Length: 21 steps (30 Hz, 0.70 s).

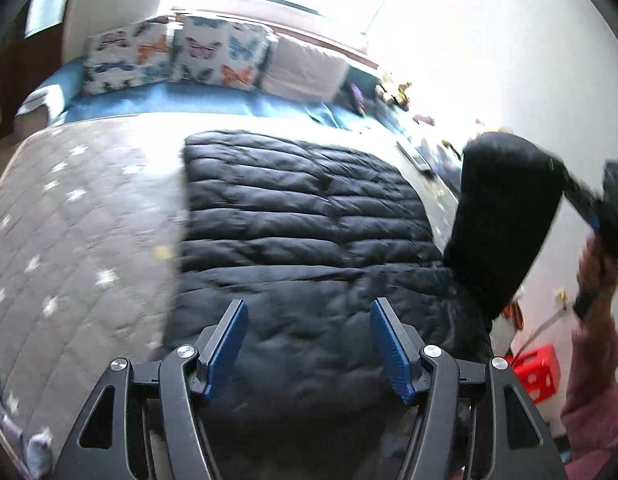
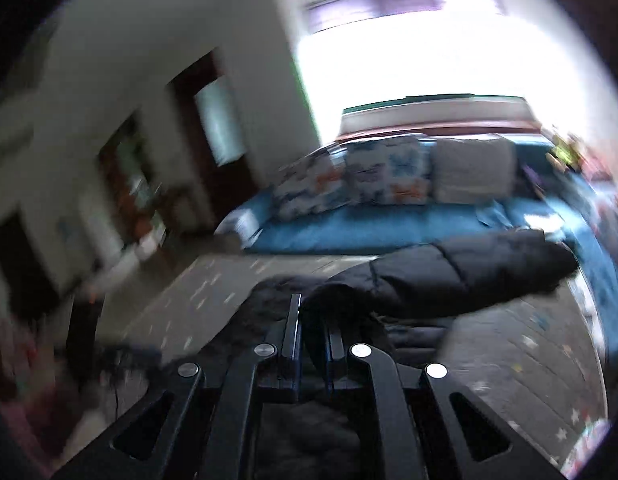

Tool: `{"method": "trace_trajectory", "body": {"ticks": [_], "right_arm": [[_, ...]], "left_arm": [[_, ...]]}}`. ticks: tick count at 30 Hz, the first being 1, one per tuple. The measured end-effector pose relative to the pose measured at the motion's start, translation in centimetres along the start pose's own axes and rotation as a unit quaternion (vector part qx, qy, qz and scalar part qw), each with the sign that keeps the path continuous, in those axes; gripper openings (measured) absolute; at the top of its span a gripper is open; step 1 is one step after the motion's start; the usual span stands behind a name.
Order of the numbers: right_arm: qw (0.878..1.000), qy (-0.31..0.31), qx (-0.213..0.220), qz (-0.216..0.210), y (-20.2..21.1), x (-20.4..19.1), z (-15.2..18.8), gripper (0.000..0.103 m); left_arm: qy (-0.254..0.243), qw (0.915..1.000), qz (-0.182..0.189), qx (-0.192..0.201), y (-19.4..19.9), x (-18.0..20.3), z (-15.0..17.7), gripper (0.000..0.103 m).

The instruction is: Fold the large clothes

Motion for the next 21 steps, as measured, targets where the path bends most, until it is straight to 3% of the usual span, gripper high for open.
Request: {"method": "trace_trajectory", "body": {"ticks": [3, 6, 10, 13, 16, 21], "right_arm": [[0.994, 0.092, -0.057, -0.021, -2.9, -7.5, 3.5, 0.010], [0.977, 0.169, -0.132, -0.023, -6.9, -12.5, 9.5, 0.011], [0.956, 0.181, -0.227, -0.038, -11.5, -14.5, 17.1, 0.015], [0.949, 0.198, -0.245, -0.028, -11.7, -15.2, 18.8, 0.015], [0.948, 0.201, -0.245, -0.023, -10.9, -15.3, 18.2, 0.020], [0.952, 0.190, -0.236, -0.052, -8.6, -15.8, 16.4, 0.042]], "left_arm": [[0.023, 0.9996, -0.004, 0.013, 2.3, -3.2, 1.3, 0.067], [0.043, 0.9990, -0.003, 0.012, 3.4, -5.7, 2.9, 0.067], [0.060, 0.9982, 0.006, -0.001, 3.8, -7.4, 5.2, 0.067], [0.065, 0.9978, 0.013, -0.001, 4.1, -7.8, 6.4, 0.067], [0.070, 0.9974, 0.018, 0.008, 4.5, -7.7, 6.7, 0.067], [0.084, 0.9954, 0.010, 0.045, 6.7, -7.8, 5.3, 0.067]]}}
Point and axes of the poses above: each gripper's, at about its wrist camera, not at the fingertips, and y roughly against the way its jaws point, x to its right, z to its underside, the point moved 6 cm from there along -y, roughly the way its jaws point, and after that the axes turned 1 degree about z, right-handed, at the moved point
